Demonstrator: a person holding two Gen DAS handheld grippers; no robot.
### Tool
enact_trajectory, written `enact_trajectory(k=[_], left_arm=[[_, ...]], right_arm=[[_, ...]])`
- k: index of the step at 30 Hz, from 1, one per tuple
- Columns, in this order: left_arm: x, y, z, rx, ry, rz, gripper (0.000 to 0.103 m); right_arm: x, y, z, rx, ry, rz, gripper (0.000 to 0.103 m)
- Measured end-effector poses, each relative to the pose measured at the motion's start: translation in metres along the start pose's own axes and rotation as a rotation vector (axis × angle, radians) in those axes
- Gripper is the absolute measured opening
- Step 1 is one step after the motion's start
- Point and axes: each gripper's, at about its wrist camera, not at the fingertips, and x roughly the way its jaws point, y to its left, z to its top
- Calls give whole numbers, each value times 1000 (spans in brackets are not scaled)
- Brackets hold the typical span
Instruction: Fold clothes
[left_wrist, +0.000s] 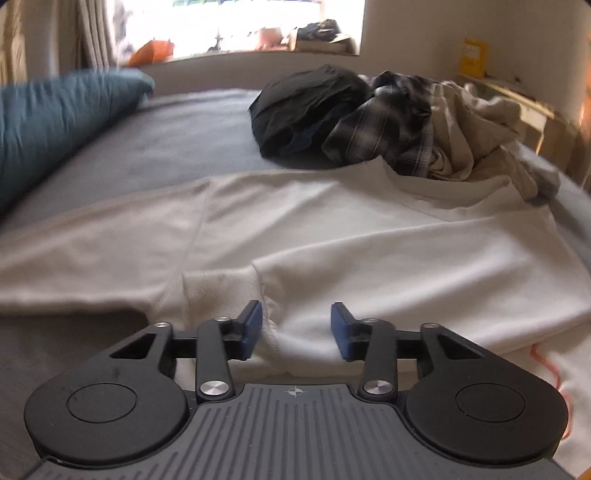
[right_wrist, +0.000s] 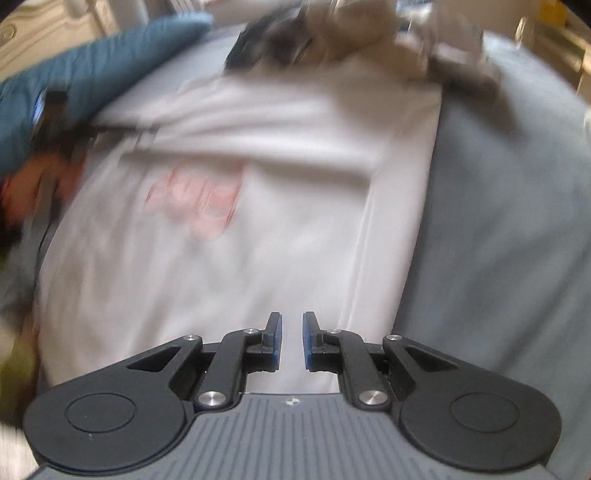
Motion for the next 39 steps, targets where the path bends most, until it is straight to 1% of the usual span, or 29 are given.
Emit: enact_trajectory(k=[2, 4, 5, 6, 8, 9, 11, 13, 14, 15, 16, 18, 19, 21, 22, 23, 24, 25, 26, 28, 30, 32, 33, 35, 36, 37, 38, 39], left_arm=[[-2, 0, -1, 33, 1, 27, 42], [-6, 3, -2, 37, 12, 45, 42], [-11, 5, -3, 45, 8, 47, 42], [-15, 6, -3, 55, 4, 48, 42], [-25, 6, -4, 91, -7, 54, 42], [-30, 4, -4, 119, -14, 58, 43], [-39, 4, -1, 151, -15, 68, 45], [-50, 5, 4, 178, -14, 80, 45], [-57, 9, 9, 197, -24, 101, 45], [-66, 19, 17, 220, -46, 139, 45], [-75, 29, 25, 243, -69, 180, 45], [-94, 60, 40, 277, -121, 284, 47], [-103, 76, 45, 296, -142, 347, 51], [-116, 97, 46, 371, -156, 439, 53], [-122, 108, 46, 410, -163, 485, 55], [-125, 111, 42, 440, -161, 497, 57], [-126, 110, 36, 444, -150, 480, 57], [-126, 106, 30, 425, -131, 431, 57], [-124, 98, 22, 395, -105, 356, 57], [-115, 73, 1, 337, -38, 182, 57], [-105, 38, -24, 318, 41, 25, 57], [-101, 7, -46, 371, 92, -86, 57], [-103, -3, -56, 403, 92, -112, 57], [-110, -20, -74, 468, 87, -157, 57], [-113, -18, -81, 475, 100, -163, 57], [-115, -15, -89, 479, 116, -167, 57], [-117, -12, -97, 483, 131, -171, 57], [-120, -6, -105, 484, 145, -155, 57]], right_arm=[[-4, 5, -34, -51, 96, -24, 12], [-7, 11, -68, -115, 198, -57, 12], [-12, 13, -78, -134, 224, -54, 12], [-18, 16, -77, -138, 226, -44, 12], [-27, 20, -69, -133, 220, -26, 12], [-29, 23, -61, -133, 187, -21, 12], [-28, 28, -38, -135, 86, -15, 12], [-15, 38, -15, -120, 3, -4, 12], [-7, 45, -8, -125, -27, 7, 12], [2, 51, -3, -138, -51, 20, 12], [10, 55, -6, -156, -36, 28, 12], [26, 60, -19, -198, 40, 37, 12], [27, 61, -28, -210, 60, 45, 12], [20, 62, -46, -210, 91, 77, 12], [17, 62, -49, -196, 115, 99, 12], [14, 62, -50, -179, 137, 114, 12], [12, 63, -47, -172, 139, 116, 12], [10, 65, -43, -171, 128, 109, 12], [10, 68, -36, -170, 96, 104, 12], [13, 77, -17, -163, 5, 98, 12], [22, 89, 4, -167, -85, 116, 12], [33, 95, 19, -167, -126, 119, 12], [39, 98, 20, -180, -112, 118, 12], [51, 106, 15, -220, -52, 116, 12], [52, 110, 6, -249, -38, 115, 13], [48, 112, -3, -261, -16, 131, 13], [44, 112, -10, -260, 16, 159, 13], [39, 112, -16, -259, 48, 186, 13]])
